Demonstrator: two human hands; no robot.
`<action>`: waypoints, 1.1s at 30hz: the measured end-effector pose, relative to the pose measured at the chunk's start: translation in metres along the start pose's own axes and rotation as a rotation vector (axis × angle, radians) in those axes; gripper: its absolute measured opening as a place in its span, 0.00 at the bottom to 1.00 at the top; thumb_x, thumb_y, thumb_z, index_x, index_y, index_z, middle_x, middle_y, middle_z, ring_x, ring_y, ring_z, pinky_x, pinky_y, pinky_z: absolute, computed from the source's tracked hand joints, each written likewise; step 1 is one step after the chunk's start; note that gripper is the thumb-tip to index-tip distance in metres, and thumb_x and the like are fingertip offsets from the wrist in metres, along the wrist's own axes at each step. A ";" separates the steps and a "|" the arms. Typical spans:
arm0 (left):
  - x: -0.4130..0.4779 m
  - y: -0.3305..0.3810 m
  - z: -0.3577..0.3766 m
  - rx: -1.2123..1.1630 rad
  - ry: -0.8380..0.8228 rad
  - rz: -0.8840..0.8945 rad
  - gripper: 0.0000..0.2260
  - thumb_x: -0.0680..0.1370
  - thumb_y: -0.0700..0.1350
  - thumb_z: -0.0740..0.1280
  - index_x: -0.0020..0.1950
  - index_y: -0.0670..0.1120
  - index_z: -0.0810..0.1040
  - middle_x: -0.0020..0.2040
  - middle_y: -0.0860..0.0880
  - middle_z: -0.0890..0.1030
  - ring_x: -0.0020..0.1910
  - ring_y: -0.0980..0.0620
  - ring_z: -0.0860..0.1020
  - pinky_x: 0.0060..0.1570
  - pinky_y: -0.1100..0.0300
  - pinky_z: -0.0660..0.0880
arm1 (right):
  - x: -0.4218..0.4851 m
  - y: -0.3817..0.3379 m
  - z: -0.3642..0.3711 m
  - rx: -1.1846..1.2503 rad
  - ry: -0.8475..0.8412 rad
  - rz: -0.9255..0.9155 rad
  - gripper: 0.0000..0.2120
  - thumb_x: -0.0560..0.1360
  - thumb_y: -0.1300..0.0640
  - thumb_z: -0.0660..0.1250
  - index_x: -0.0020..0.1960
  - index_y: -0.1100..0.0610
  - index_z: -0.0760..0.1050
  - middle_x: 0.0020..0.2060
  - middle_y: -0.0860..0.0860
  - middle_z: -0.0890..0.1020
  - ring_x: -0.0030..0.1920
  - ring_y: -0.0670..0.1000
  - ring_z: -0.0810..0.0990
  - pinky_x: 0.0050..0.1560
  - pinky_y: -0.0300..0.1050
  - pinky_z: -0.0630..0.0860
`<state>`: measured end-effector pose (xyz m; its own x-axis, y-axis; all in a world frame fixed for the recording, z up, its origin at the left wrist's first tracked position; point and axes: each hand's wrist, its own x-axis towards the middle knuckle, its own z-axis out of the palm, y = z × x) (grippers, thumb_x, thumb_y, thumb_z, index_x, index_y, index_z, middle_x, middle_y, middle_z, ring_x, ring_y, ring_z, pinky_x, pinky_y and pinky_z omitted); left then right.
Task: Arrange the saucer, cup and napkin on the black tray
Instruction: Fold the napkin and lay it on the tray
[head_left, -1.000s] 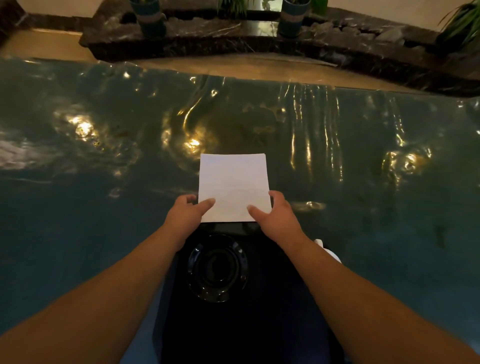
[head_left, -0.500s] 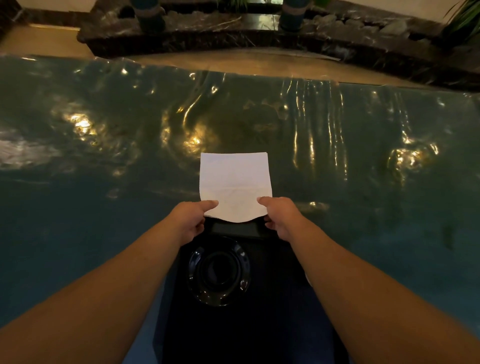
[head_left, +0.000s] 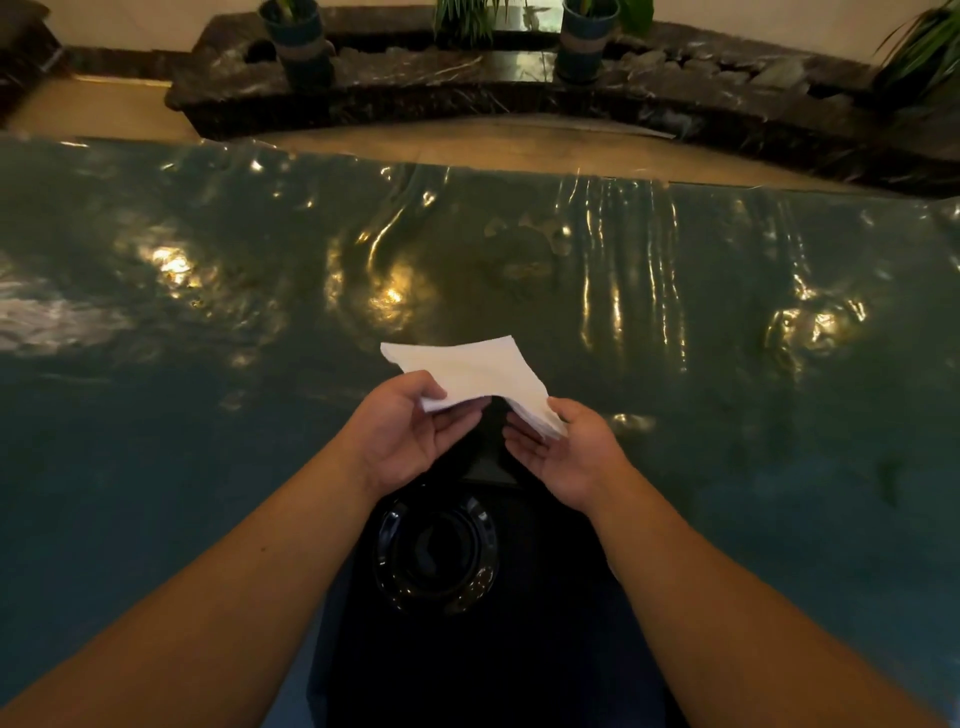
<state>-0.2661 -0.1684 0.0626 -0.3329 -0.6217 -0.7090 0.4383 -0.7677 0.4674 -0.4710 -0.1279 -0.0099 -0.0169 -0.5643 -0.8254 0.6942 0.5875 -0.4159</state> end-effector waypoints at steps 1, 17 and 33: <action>-0.007 -0.001 -0.002 0.005 -0.031 -0.026 0.19 0.77 0.32 0.55 0.66 0.38 0.74 0.57 0.37 0.84 0.53 0.42 0.85 0.54 0.52 0.82 | -0.004 -0.003 -0.002 0.069 -0.040 0.011 0.21 0.81 0.52 0.63 0.68 0.65 0.76 0.61 0.66 0.82 0.54 0.65 0.84 0.51 0.56 0.83; -0.066 -0.043 -0.093 0.358 0.008 -0.280 0.23 0.79 0.59 0.63 0.68 0.47 0.80 0.64 0.41 0.83 0.64 0.39 0.80 0.65 0.43 0.75 | -0.048 0.014 -0.043 -0.553 -0.468 0.168 0.26 0.78 0.63 0.69 0.75 0.59 0.72 0.69 0.63 0.78 0.70 0.68 0.75 0.71 0.69 0.70; -0.089 -0.082 -0.062 0.805 0.031 -0.027 0.13 0.79 0.36 0.70 0.63 0.46 0.80 0.56 0.47 0.87 0.55 0.47 0.85 0.52 0.54 0.81 | -0.118 0.042 -0.071 -0.646 -0.048 -0.116 0.11 0.82 0.57 0.69 0.58 0.63 0.83 0.50 0.57 0.88 0.54 0.60 0.86 0.63 0.57 0.80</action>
<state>-0.2204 -0.0405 0.0540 -0.3060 -0.6055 -0.7346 -0.3097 -0.6664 0.6783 -0.4913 0.0047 0.0425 -0.0225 -0.6612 -0.7499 0.1178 0.7431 -0.6588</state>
